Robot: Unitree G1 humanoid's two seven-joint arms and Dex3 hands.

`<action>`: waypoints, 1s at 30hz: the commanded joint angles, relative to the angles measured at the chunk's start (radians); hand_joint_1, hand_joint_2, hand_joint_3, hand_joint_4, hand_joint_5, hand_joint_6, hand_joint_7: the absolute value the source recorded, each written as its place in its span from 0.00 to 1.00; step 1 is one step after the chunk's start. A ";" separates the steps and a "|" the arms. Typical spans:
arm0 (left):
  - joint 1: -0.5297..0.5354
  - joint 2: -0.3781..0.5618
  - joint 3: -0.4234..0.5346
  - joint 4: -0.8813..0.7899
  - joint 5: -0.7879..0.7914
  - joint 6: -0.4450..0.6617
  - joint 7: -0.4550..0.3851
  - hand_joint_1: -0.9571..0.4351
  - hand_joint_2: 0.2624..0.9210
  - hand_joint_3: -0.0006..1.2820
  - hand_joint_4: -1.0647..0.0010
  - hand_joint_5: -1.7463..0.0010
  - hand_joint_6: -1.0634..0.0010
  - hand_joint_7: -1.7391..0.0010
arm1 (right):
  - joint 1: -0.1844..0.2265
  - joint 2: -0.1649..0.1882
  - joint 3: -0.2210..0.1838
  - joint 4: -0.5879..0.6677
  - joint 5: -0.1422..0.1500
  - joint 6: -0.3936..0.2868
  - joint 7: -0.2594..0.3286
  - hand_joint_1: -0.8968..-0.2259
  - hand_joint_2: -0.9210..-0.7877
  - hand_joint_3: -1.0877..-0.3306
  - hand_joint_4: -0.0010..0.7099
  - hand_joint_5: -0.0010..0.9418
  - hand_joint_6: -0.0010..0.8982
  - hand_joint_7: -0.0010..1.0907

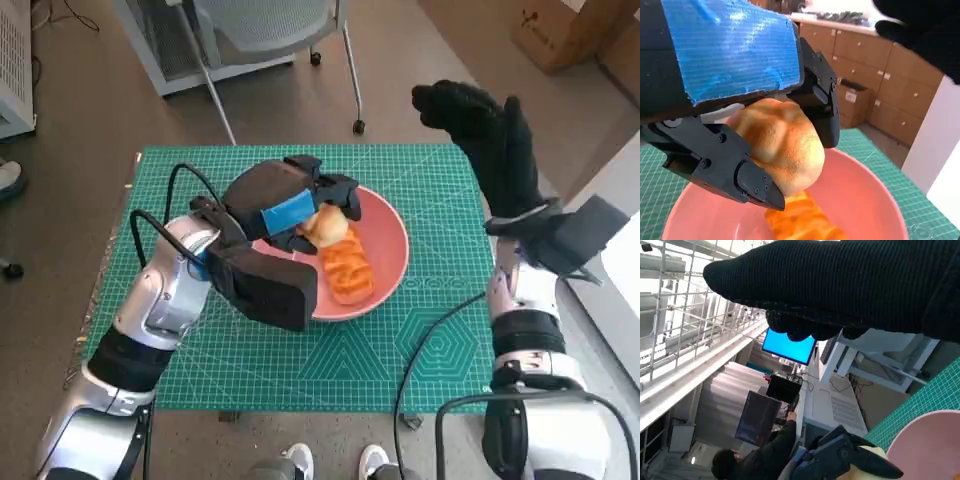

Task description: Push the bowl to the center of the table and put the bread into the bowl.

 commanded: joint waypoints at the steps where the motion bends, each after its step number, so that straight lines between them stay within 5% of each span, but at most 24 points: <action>1: -0.020 -0.003 0.002 0.006 -0.030 0.018 -0.066 0.55 0.95 0.10 0.58 0.58 0.49 0.36 | 0.028 -0.008 -0.001 0.001 0.005 -0.003 -0.008 0.36 0.00 0.61 0.26 0.00 0.37 0.00; 3: -0.017 -0.001 0.009 0.003 -0.046 0.029 -0.094 0.59 0.86 0.06 0.64 0.80 0.60 0.59 | 0.029 -0.008 0.000 0.001 0.004 -0.004 -0.011 0.36 0.00 0.61 0.26 0.00 0.37 0.00; 8: -0.011 0.008 0.029 -0.013 -0.082 0.063 -0.148 0.53 0.80 0.02 0.75 0.96 0.72 0.80 | 0.029 -0.008 0.000 -0.003 0.004 -0.002 -0.017 0.36 0.00 0.61 0.26 0.00 0.37 0.00; 19: 0.020 0.008 0.083 -0.023 -0.121 0.049 -0.115 0.38 0.81 0.01 0.82 1.00 0.76 0.87 | 0.023 -0.001 0.006 -0.012 0.003 0.006 -0.024 0.36 0.00 0.61 0.25 0.00 0.37 0.00; 30: 0.039 0.009 0.251 0.112 -0.377 -0.099 -0.127 0.38 0.80 0.00 0.89 1.00 0.80 0.91 | 0.013 0.003 0.009 -0.015 0.010 0.020 -0.007 0.35 0.00 0.61 0.26 0.00 0.37 0.00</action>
